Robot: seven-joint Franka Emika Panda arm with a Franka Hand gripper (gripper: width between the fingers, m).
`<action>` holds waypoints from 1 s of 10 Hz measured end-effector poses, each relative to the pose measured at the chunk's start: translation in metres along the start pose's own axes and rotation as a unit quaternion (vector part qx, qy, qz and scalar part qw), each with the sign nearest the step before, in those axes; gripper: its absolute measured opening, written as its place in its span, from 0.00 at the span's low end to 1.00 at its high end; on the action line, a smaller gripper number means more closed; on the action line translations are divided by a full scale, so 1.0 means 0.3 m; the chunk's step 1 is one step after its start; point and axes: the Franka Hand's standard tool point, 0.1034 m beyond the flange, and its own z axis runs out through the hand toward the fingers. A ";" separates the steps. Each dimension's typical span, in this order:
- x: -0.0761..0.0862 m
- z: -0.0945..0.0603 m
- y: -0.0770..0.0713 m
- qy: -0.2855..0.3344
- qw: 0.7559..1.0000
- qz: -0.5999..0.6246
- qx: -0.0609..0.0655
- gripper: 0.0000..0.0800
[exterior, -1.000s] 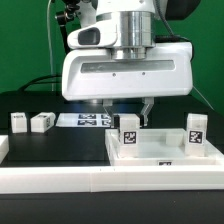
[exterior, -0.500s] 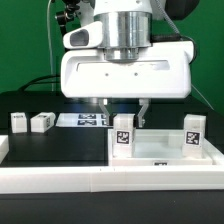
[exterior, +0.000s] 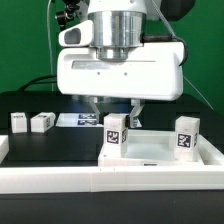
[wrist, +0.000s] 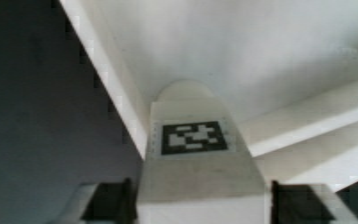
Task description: Assemble square table
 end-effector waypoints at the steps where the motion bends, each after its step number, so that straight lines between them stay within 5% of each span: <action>1: 0.000 0.000 0.000 0.000 1.000 0.000 0.000 0.64; 2: -0.004 -0.014 -0.003 0.000 1.000 0.007 0.003 0.64; 3: -0.018 -0.038 -0.011 0.000 1.000 0.015 0.006 0.78; 4: -0.036 -0.053 -0.021 0.000 1.000 0.020 0.008 0.80; 10: -0.078 -0.058 -0.043 -0.004 0.999 0.051 0.008 0.81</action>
Offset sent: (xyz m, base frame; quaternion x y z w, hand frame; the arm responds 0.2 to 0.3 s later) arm -0.0237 0.0077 0.0202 -0.0249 -0.0117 0.0610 0.9978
